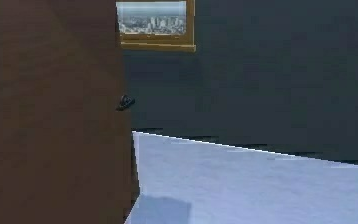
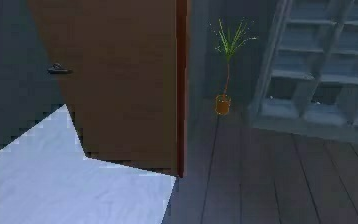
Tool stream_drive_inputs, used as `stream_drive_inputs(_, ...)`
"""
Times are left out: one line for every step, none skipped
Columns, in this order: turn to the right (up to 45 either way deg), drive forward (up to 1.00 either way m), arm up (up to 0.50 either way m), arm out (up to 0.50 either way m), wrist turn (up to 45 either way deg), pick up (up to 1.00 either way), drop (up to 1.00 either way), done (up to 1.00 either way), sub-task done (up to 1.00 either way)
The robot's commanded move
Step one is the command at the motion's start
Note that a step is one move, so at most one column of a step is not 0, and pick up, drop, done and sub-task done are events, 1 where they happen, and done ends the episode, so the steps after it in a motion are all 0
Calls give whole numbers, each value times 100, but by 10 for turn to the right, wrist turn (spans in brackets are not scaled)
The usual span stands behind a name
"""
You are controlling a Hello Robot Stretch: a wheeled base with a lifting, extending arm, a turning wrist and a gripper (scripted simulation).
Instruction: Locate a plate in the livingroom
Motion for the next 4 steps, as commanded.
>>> stream_drive_inputs(0, 90, 0, 0, 0, 0, 0, 0, 0)
stream_drive_inputs(-30, 0, 0, 0, 0, 0, 0, 0, 0)
stream_drive_inputs(0, 60, 0, 0, 0, 0, 0, 0, 0)
stream_drive_inputs(-450, 0, 0, 0, 0, 0, 0, 0, 0)
